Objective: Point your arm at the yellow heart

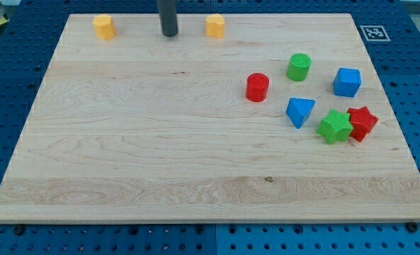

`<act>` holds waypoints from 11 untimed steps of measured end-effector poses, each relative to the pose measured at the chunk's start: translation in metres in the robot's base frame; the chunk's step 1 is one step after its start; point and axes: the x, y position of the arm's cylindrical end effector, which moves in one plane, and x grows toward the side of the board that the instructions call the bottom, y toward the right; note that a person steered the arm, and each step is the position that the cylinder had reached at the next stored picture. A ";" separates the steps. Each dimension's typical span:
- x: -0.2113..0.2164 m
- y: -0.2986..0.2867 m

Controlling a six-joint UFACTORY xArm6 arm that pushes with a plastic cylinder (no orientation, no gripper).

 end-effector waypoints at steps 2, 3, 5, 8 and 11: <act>0.069 0.011; 0.076 0.011; 0.076 0.033; 0.076 0.098; 0.049 0.100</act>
